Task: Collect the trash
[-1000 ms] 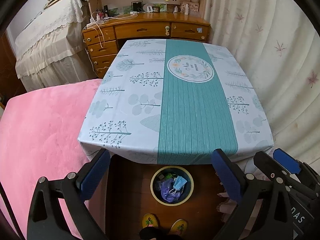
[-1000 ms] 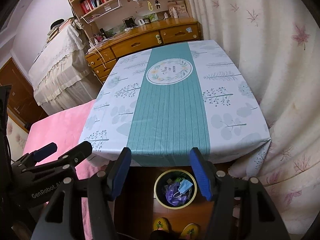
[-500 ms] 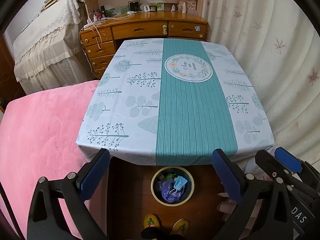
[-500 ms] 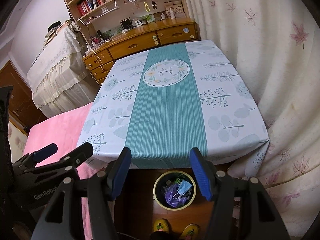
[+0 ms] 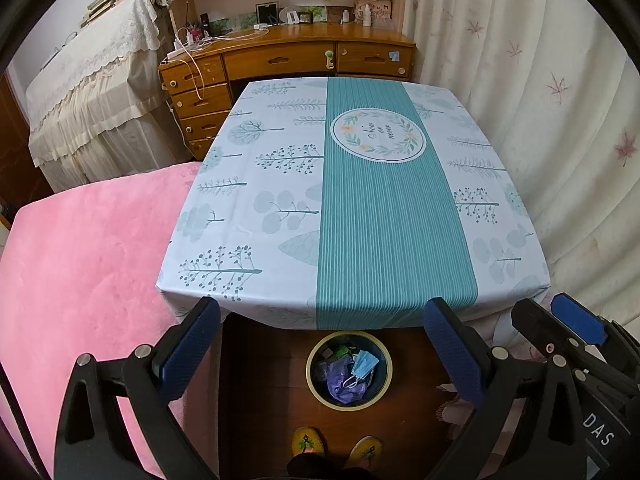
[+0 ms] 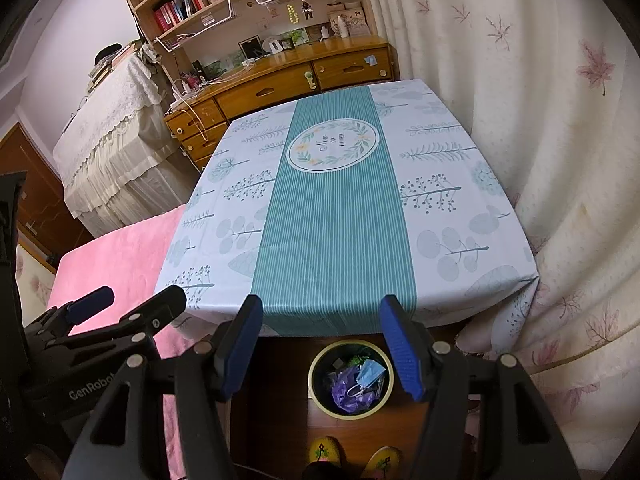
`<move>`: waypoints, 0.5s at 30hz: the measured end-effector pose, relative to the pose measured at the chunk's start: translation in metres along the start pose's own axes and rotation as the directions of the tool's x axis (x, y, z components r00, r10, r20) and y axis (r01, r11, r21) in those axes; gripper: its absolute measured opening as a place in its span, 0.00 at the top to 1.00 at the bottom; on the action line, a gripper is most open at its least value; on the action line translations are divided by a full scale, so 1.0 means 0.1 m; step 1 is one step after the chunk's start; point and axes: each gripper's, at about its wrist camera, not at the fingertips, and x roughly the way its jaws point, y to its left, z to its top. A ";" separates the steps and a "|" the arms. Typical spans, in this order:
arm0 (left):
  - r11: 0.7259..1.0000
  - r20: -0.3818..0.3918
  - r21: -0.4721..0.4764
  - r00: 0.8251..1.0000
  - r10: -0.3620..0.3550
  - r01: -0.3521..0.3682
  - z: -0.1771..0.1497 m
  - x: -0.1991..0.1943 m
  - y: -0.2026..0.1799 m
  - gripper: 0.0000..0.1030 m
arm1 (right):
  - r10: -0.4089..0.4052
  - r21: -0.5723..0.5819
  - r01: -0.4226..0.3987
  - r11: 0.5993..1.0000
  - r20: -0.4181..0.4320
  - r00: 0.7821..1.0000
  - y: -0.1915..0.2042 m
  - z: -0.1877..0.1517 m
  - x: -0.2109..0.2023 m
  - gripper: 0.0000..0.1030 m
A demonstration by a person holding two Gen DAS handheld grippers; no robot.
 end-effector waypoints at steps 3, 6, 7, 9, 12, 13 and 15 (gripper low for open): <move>1.000 -0.002 -0.001 1.000 0.000 0.000 0.00 0.00 -0.01 0.02 | 0.001 0.000 -0.001 1.000 -0.001 1.000 0.00 0.00 0.00 0.40; 1.000 -0.006 0.008 1.000 -0.001 0.001 -0.03 -0.02 0.03 0.02 | 0.001 0.001 -0.001 1.000 -0.003 1.000 -0.01 0.00 0.00 0.40; 1.000 -0.008 0.010 1.000 -0.003 0.003 -0.05 -0.02 0.04 0.02 | 0.002 0.000 -0.002 1.000 -0.004 1.000 -0.01 0.00 0.00 0.40; 1.000 -0.014 0.012 1.000 -0.006 0.007 -0.07 -0.03 0.07 0.02 | 0.001 0.004 -0.001 1.000 -0.007 1.000 -0.01 0.00 0.01 0.40; 1.000 -0.020 0.019 1.000 -0.011 0.011 -0.07 -0.03 0.09 0.02 | 0.001 0.008 -0.001 1.000 -0.005 1.000 0.00 0.00 0.00 0.40; 1.000 -0.021 0.021 1.000 -0.012 0.012 -0.08 -0.04 0.10 0.02 | 0.001 0.008 -0.001 1.000 -0.005 1.000 0.00 0.00 0.00 0.40; 1.000 -0.024 0.024 1.000 -0.014 0.014 -0.08 -0.03 0.11 0.02 | 0.001 0.007 -0.001 1.000 -0.005 1.000 -0.01 0.00 0.00 0.40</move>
